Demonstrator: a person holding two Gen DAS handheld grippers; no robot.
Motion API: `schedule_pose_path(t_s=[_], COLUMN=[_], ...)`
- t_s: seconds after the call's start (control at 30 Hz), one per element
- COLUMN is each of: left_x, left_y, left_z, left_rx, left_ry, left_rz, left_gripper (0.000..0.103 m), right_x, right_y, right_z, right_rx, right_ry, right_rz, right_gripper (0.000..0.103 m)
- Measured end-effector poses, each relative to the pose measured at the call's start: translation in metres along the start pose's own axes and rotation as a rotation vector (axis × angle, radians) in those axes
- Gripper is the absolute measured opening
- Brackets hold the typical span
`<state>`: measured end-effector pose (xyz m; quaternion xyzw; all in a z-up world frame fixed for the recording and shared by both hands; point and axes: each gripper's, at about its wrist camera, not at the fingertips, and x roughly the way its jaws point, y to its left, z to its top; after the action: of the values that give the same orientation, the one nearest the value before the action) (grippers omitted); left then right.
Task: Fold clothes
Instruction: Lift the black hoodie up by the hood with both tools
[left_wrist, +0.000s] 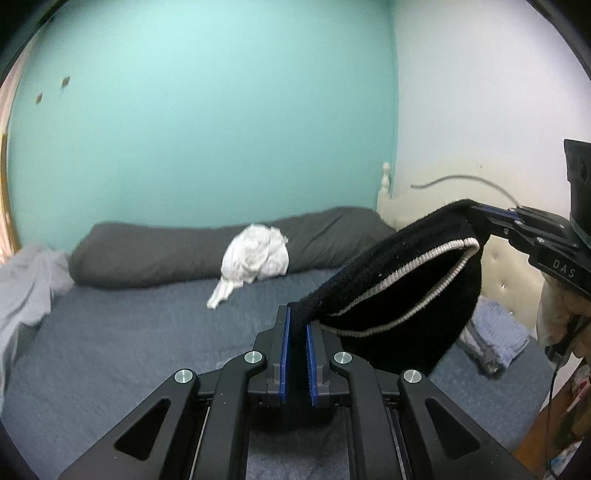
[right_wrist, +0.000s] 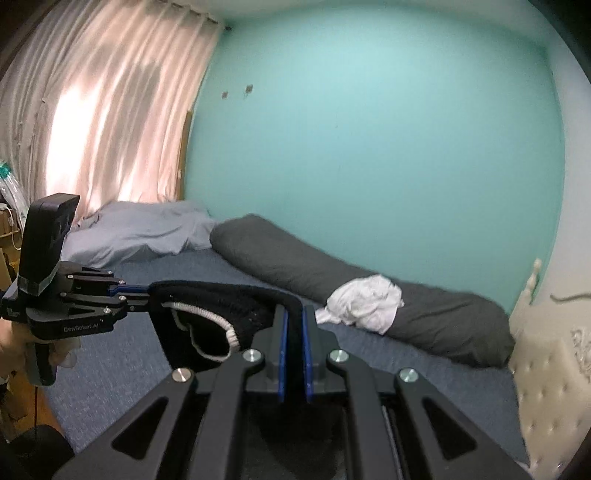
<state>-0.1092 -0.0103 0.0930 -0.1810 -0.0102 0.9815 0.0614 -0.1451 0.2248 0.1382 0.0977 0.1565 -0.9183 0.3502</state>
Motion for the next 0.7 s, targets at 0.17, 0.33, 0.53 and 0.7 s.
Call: schedule_pose_path(t_s=[0.17,0.33,0.53,0.7], left_x=[-0.044,-0.083,-0.123,-0.153], left_y=[-0.008,-0.018,-0.028,-0.038], left_z=[0.034,0.055,0.072,0.082], left_rx=[0.017,0.033,0.050,0.070], left_ry=[-0.048,-0.086,-0.129,-0.170], left_rz=[-0.002,-0.006,-0.002,0.006], left_gripper=[0.008,0.008,0.008,0.008], right_x=[-0.042,-0.079,-0.113,-0.140], right_y=[0.008,0.016,0.025,0.033], right_z=[0.034,0.060,0.085,0.103], right_rx=[-0.009,0.000,0.007,-0.010], right_ry=[-0.052,-0.091,-0.134,-0.173], right_rz=[-0.007,-0.004,0.011,0.010], right_gripper=[0.007,0.007,0.007,0.006])
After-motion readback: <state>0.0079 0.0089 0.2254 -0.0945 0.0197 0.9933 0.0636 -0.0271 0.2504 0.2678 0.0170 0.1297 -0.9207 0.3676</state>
